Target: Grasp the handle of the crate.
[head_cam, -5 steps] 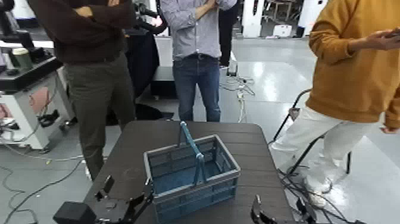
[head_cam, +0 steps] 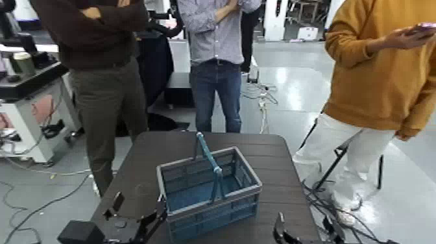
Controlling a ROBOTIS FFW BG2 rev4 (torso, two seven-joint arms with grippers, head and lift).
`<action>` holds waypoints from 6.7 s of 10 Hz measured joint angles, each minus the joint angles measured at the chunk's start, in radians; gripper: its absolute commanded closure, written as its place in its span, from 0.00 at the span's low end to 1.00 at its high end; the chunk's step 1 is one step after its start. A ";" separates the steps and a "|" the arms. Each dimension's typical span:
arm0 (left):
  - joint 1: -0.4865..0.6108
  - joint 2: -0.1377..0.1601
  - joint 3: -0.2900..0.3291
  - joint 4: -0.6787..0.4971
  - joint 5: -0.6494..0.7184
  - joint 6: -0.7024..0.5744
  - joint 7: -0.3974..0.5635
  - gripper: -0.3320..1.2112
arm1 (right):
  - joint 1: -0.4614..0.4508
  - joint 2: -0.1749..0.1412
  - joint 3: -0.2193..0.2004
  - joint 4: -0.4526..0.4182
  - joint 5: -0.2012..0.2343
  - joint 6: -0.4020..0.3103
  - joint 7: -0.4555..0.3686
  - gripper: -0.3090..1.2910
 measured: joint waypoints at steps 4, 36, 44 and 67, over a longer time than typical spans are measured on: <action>-0.003 0.001 0.008 -0.006 0.031 0.035 -0.026 0.29 | -0.002 0.000 0.001 0.004 -0.003 0.000 0.000 0.29; -0.992 0.193 -0.444 0.862 1.212 0.927 -0.437 0.91 | -0.068 -0.023 0.062 0.054 -0.047 -0.022 0.015 0.29; -0.960 0.197 -0.441 0.828 1.214 0.949 -0.461 0.99 | -0.062 -0.024 0.056 0.052 -0.055 -0.022 0.015 0.29; -0.387 0.211 -0.178 0.121 1.755 1.228 0.060 0.99 | -0.051 -0.019 0.041 0.052 -0.042 -0.017 0.006 0.29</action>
